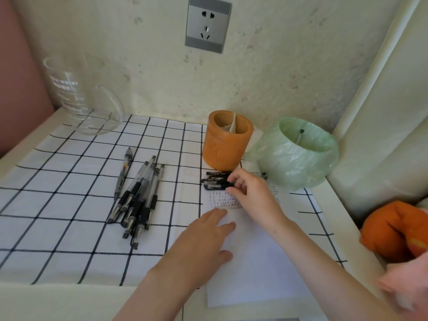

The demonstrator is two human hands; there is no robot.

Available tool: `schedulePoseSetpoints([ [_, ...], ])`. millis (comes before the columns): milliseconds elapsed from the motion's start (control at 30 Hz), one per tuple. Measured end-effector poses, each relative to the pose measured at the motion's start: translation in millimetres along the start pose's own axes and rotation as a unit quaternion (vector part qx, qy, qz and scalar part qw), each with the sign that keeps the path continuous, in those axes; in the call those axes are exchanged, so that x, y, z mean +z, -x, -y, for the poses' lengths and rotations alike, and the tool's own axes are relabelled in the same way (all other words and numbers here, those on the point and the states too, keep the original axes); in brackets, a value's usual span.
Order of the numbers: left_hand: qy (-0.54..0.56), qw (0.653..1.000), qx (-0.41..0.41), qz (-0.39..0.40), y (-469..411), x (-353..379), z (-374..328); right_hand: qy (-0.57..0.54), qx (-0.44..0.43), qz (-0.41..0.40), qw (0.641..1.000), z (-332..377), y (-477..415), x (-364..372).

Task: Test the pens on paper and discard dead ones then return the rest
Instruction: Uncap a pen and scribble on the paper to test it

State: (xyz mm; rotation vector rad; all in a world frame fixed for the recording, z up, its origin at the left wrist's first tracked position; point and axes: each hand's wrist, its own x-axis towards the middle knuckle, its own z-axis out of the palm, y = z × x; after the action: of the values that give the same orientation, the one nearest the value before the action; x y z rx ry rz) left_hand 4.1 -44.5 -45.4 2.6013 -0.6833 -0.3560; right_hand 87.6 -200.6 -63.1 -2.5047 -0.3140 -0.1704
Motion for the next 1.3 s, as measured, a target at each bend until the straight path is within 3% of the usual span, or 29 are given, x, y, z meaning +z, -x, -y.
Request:
schedulePoseSetpoints([
  [167, 0.015, 0.999, -0.025, -0.036, 2, -7, -2, 0.017, 0.003, 0.006, 1.000, 0, 7, -1],
  [367, -0.006, 0.982, -0.109, -0.152, 5, -17, 9, -0.103, 0.052, -0.033, 0.993, 15, 33, -9],
  [500, -0.070, 0.961, -0.177, -0.199, 10, -21, 17, -0.145, 0.078, 0.048, 0.985, 27, 56, -7],
  [633, -0.096, 0.954, -0.215, -0.188, 17, -15, 20, -0.127, 0.086, 0.089, 0.984, 32, 68, -5],
  [933, -0.140, 0.931, -0.288, -0.177, 21, -20, 26, -0.112, 0.071, 0.080, 0.988, 38, 64, -15],
  [1300, -0.039, 0.935, -0.260, -0.238, 17, -21, 27, -0.124, 0.084, 0.090, 0.985, 37, 64, -14],
])
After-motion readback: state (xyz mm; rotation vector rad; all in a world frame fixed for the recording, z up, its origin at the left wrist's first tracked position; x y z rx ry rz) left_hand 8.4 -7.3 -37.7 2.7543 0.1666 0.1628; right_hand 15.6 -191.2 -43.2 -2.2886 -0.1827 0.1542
